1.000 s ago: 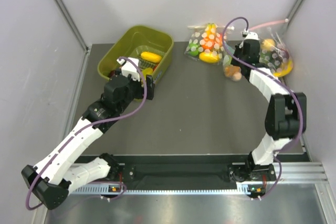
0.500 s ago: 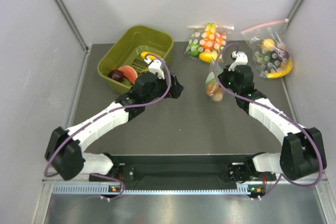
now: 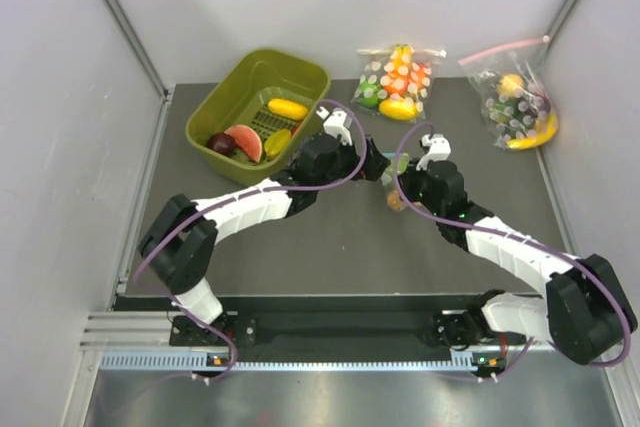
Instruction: Open the zip-top bag and remove the fake food
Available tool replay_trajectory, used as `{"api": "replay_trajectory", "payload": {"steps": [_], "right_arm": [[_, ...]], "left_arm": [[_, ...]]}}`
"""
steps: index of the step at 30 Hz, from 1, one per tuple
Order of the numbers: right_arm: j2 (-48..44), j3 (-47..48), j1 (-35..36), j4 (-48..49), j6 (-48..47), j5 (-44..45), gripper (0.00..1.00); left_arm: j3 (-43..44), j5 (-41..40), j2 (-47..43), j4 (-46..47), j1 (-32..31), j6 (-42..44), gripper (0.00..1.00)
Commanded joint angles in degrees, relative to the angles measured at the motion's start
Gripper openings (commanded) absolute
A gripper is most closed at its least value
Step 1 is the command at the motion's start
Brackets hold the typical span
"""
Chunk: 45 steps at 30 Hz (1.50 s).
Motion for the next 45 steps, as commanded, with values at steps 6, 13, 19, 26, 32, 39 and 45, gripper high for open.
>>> {"api": "replay_trajectory", "payload": {"steps": [6,13,19,26,32,39,45], "right_arm": [[-4.1,-1.0,1.7,3.9,1.3,2.7,0.00],[-6.8,-2.4,3.3,4.6,1.1,2.7,0.00],[-9.5,-4.5,4.6,4.9,0.6,2.7,0.00],[-18.7,-3.4,4.8,-3.8,-2.3,3.3,0.75],[-30.9,1.4,4.6,-9.4,-7.5,7.4,1.00],[-30.1,1.1,-1.0,-7.8,-12.5,-1.2,1.00],[-29.3,-7.9,-15.4,6.5,-13.5,-34.8,1.00]], "left_arm": [[3.9,-2.5,2.3,2.5,-1.5,-0.1,0.96],[4.7,-2.8,4.2,2.5,-1.8,0.1,0.81],[5.4,2.7,7.4,7.3,-1.8,-1.4,0.27],[3.1,8.7,4.0,5.4,-1.5,12.2,0.00],[2.3,25.8,-2.5,-4.3,-0.6,31.2,0.00],[2.8,42.1,-8.0,-17.0,-0.5,40.8,0.00],[1.8,42.6,-12.9,-24.6,0.1,47.0,0.00]]}}
